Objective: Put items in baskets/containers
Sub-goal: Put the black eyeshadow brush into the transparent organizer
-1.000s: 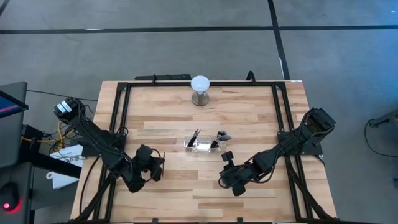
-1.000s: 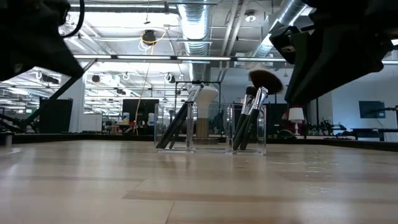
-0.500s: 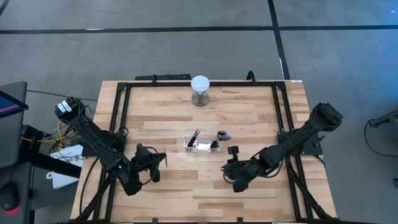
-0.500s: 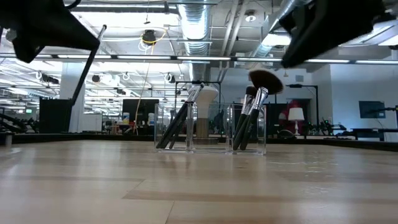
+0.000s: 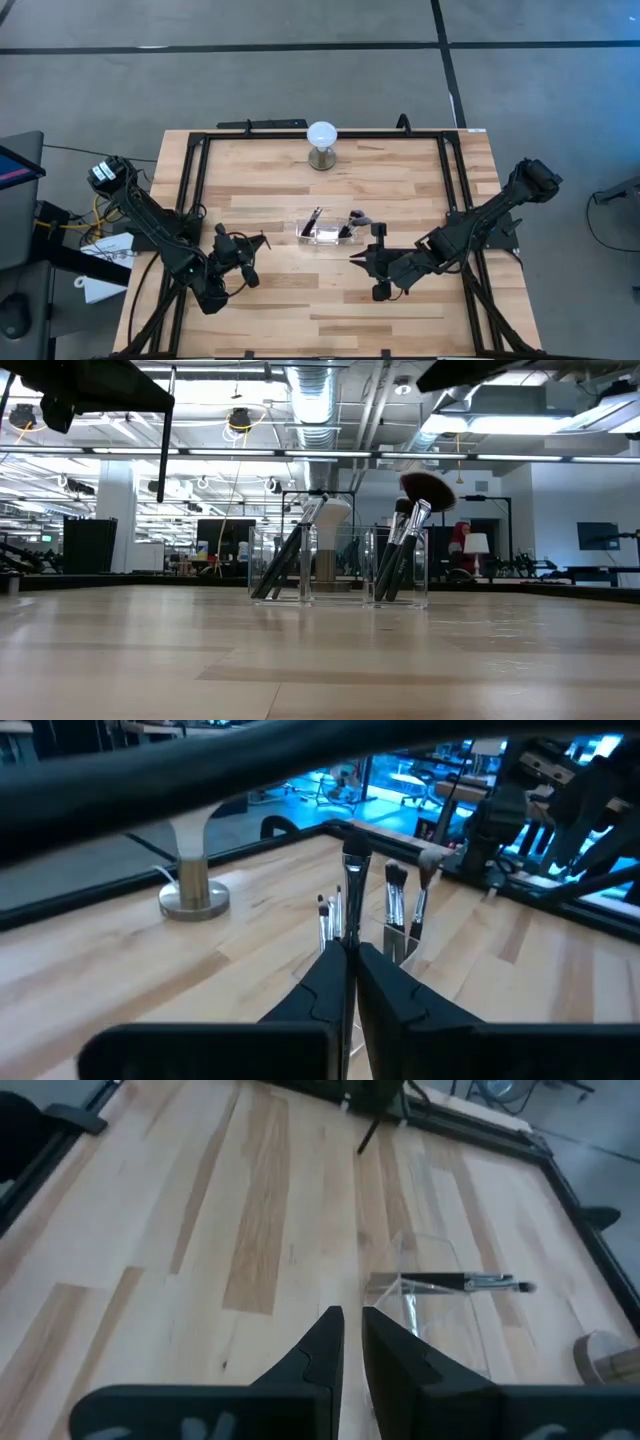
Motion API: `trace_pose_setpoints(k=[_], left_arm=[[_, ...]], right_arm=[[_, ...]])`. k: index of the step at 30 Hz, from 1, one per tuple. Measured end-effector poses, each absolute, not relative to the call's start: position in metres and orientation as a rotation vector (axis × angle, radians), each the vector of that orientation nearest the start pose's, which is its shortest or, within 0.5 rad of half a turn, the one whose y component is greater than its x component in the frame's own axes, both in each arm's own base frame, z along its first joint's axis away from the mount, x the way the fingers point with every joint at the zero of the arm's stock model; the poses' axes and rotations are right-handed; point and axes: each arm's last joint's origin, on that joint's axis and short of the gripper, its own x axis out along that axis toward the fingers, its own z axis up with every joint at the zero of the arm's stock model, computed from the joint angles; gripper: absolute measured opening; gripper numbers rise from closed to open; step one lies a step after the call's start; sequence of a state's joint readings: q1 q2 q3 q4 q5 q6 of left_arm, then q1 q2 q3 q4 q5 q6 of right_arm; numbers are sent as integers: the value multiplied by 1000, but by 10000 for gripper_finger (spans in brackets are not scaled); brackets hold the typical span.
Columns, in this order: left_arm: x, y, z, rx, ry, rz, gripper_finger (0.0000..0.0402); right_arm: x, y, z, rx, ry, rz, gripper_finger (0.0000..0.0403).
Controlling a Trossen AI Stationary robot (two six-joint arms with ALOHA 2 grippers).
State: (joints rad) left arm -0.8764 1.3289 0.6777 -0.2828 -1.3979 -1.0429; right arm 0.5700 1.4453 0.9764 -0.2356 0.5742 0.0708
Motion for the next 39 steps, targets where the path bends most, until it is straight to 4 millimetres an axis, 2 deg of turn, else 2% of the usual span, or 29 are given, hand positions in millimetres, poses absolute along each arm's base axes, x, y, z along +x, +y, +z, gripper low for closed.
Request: trace_pose_setpoints(k=[7, 12, 18, 25, 32, 36, 39], left_arm=[[178, -168, 210, -100, 118, 543, 14], [187, -181, 227, -49, 134, 380, 14], [196, -188, 250, 13, 60, 176, 14], [215, -175, 255, 51, 30, 39, 14], [232, -157, 262, 69, -25, -62, 14], [236, -153, 264, 71, -56, -139, 14], [238, -151, 264, 70, -57, -155, 14]], right_arm=[[269, 136, 238, -262, 715, 37, 33], [270, 134, 236, -212, 740, 86, 33], [274, 139, 240, -221, 691, 200, 33], [284, 143, 255, -262, 496, 282, 33], [294, 139, 269, -228, 344, 269, 33], [297, 144, 269, -233, 306, 280, 42], [303, 153, 259, -266, 292, 315, 58]])
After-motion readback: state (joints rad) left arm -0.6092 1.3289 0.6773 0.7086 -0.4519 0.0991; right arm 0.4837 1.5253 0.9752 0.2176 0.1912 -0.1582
